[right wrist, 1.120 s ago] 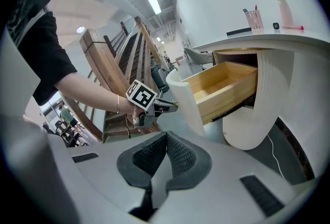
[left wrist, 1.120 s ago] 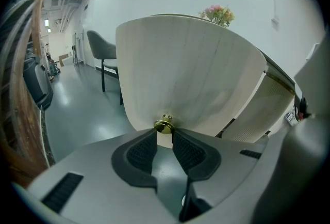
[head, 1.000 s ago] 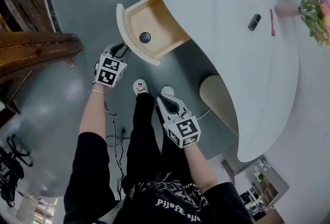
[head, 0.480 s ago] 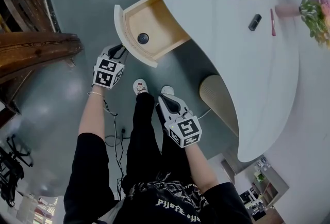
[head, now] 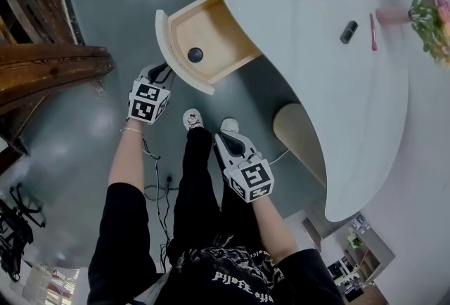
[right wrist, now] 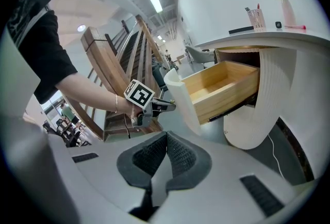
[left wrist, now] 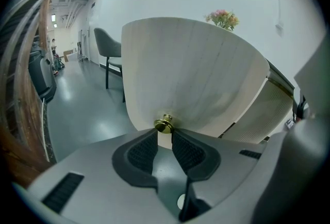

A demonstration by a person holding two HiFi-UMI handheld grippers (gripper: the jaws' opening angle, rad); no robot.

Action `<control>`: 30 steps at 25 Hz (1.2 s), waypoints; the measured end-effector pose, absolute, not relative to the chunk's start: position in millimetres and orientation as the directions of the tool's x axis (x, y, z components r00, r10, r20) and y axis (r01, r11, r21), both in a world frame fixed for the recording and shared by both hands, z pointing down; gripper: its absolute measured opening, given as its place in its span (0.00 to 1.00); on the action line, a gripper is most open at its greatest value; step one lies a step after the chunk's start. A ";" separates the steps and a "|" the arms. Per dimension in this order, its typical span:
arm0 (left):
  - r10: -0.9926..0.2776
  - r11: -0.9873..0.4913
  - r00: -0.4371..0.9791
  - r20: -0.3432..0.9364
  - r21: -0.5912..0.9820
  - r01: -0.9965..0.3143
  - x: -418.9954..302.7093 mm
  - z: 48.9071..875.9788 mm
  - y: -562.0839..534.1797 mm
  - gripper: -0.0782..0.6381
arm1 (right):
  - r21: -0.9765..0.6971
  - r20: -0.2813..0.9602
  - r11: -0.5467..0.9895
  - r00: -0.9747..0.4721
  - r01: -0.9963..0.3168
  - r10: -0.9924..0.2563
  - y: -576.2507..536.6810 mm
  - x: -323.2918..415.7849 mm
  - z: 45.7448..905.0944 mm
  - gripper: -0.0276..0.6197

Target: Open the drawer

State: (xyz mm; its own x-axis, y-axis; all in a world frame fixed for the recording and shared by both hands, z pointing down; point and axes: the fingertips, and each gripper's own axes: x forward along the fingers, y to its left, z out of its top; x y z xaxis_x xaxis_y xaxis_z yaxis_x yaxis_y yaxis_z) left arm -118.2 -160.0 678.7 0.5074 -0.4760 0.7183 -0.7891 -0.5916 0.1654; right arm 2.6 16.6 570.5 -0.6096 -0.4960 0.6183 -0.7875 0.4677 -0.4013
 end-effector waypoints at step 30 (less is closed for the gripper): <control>-0.491 -0.400 0.524 0.696 0.354 -0.846 -92.8 658.3 -105.5 0.41 | -0.389 0.611 0.485 -0.613 -0.783 -0.501 18.4 17.8 554.5 0.08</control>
